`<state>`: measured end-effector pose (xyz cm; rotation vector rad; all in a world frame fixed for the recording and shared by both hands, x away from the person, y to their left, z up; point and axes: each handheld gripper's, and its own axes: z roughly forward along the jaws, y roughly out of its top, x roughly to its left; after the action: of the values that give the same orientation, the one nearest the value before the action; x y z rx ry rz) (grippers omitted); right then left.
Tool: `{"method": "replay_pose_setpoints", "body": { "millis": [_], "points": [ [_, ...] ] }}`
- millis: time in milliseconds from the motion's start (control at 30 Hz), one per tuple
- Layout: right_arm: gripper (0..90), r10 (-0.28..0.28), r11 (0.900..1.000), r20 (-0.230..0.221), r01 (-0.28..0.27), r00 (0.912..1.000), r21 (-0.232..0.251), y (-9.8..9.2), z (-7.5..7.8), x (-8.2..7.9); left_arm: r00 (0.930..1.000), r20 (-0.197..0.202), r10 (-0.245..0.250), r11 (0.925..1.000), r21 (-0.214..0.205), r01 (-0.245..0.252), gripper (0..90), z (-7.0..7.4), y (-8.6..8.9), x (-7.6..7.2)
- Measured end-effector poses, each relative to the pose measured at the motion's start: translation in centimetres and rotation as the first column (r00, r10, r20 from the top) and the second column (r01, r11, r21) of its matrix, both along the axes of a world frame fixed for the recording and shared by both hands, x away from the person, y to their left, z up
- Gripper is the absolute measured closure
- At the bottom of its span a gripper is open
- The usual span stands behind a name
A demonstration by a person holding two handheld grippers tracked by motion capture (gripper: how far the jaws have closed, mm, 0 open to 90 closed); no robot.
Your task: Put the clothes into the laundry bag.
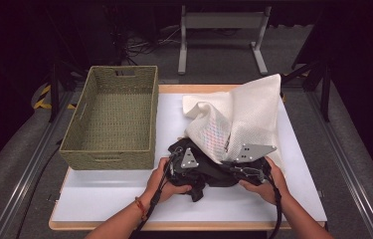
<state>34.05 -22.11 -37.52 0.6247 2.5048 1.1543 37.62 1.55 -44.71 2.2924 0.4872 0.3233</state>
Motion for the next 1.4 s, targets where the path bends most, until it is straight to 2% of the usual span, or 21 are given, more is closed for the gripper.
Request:
{"method": "replay_pose_setpoints", "body": {
  "millis": [67,200,233,267,400,433,500,567,600,633,700,767,867,967,1000,1033,1167,1233,1333,1367,1400],
  "points": [
    [87.8,0.012,0.9999,0.009,-0.012,0.9999,-0.001,0.4,0.1,-0.2,0.9993,0.035,0.014,0.9994,-0.033,-0.013,68.0,-0.1,0.1,-0.3],
    [88.0,0.029,0.9995,0.04,-0.03,0.9988,0.011,0.9,0.6,-0.4,0.9981,0.058,0.021,0.9944,-0.105,-0.015,72.8,0.2,0.3,-0.6],
    [88.1,0.025,0.9991,0.06,-0.027,0.9979,0.034,1.2,1.3,-0.6,0.9978,0.06,0.027,0.9899,-0.141,-0.018,73.2,0.5,0.5,-0.7],
    [88.1,0.027,0.9986,0.07,-0.03,0.9972,0.044,1.3,1.7,-0.7,0.9967,0.071,0.04,0.9784,-0.205,-0.025,73.4,1.4,0.5,-0.8],
    [88.3,0.034,0.9972,0.106,-0.041,0.9938,0.062,1.7,2.9,-1.1,0.9899,0.133,0.048,0.9695,-0.245,-0.014,73.6,2.9,0.2,-1.6],
    [88.3,0.043,0.995,0.122,-0.054,0.9916,0.084,1.8,3.8,-1.4,0.9868,0.149,0.064,0.9572,-0.289,-0.019,73.7,3.6,0.1,-1.8],
    [88.4,0.045,0.9938,0.127,-0.058,0.9908,0.095,1.8,4.2,-1.6,0.9854,0.157,0.067,0.9564,-0.291,-0.018,73.8,4.0,0.0,-1.9],
    [88.3,0.055,0.9915,0.137,-0.07,0.989,0.11,1.9,4.9,-2.0,0.9784,0.183,0.097,0.9423,-0.333,-0.031,73.8,4.8,-0.1,-2.2],
    [88.3,0.068,0.9889,0.15,-0.087,0.9864,0.121,1.9,5.7,-2.4,0.9642,0.23,0.132,0.9368,-0.347,-0.046,73.9,5.7,-0.4,-2.8],
    [88.3,0.068,0.9889,0.15,-0.087,0.9864,0.121,1.9,5.7,-2.4,0.9642,0.23,0.132,0.9368,-0.347,-0.046,74.0,5.7,-0.4,-2.8],
    [88.3,0.075,0.9839,0.16,-0.099,0.9842,0.149,1.8,6.5,-2.8,0.9626,0.232,0.139,0.9235,-0.381,-0.041,74.1,6.9,-0.5,-3.2],
    [88.3,0.087,0.977,0.167,-0.117,0.9821,0.178,1.6,7.5,-3.2,0.9554,0.258,0.144,0.919,-0.393,-0.033,74.1,7.8,-0.6,-3.8],
    [88.3,0.104,0.9761,0.175,-0.134,0.9791,0.171,1.5,8.1,-3.7,0.9575,0.264,0.116,0.93,-0.367,-0.012,73.8,7.8,-1.2,-4.1],
    [88.3,0.1,0.9806,0.158,-0.124,0.9824,0.151,1.6,7.5,-3.8,0.9751,0.205,0.085,0.936,-0.352,-0.008,73.5,5.7,-2.5,-3.2],
    [88.3,0.1,0.9806,0.158,-0.124,0.9824,0.151,1.6,7.5,-3.8,0.9751,0.205,0.085,0.936,-0.352,-0.008,73.3,5.7,-2.5,-3.2],
    [88.3,0.103,0.9812,0.146,-0.124,0.984,0.148,1.7,7.1,-3.8,0.9769,0.196,0.086,0.9319,-0.363,-0.009,73.3,4.9,-2.8,-2.6],
    [88.3,0.087,0.986,0.109,-0.101,0.9903,0.133,1.3,5.7,-4.0,0.9803,0.172,0.097,0.8976,-0.441,-0.011,72.2,3.1,-2.7,-0.1],
    [88.3,0.065,0.9884,0.086,-0.076,0.9941,0.131,0.7,5.2,-4.1,0.9849,0.121,0.123,0.8762,-0.479,-0.051,72.0,2.4,-2.7,1.1],
    [88.2,0.02,0.9957,0.053,-0.025,0.9984,0.089,-0.2,4.0,-4.1,0.9862,0.102,0.131,0.8681,-0.492,-0.064,71.3,1.5,-3.0,2.3],
    [88.2,0.006,0.9975,0.044,-0.009,0.999,0.071,-0.5,3.4,-4.1,0.9874,0.105,0.118,0.8719,-0.487,-0.052,71.0,1.4,-3.2,2.5],
    [88.2,-0.008,0.9981,0.03,0.006,0.9995,0.061,-0.9,2.8,-4.1,0.9866,0.12,0.11,0.8871,-0.46,-0.043,70.3,1.4,-3.4,2.6]
  ]
}}
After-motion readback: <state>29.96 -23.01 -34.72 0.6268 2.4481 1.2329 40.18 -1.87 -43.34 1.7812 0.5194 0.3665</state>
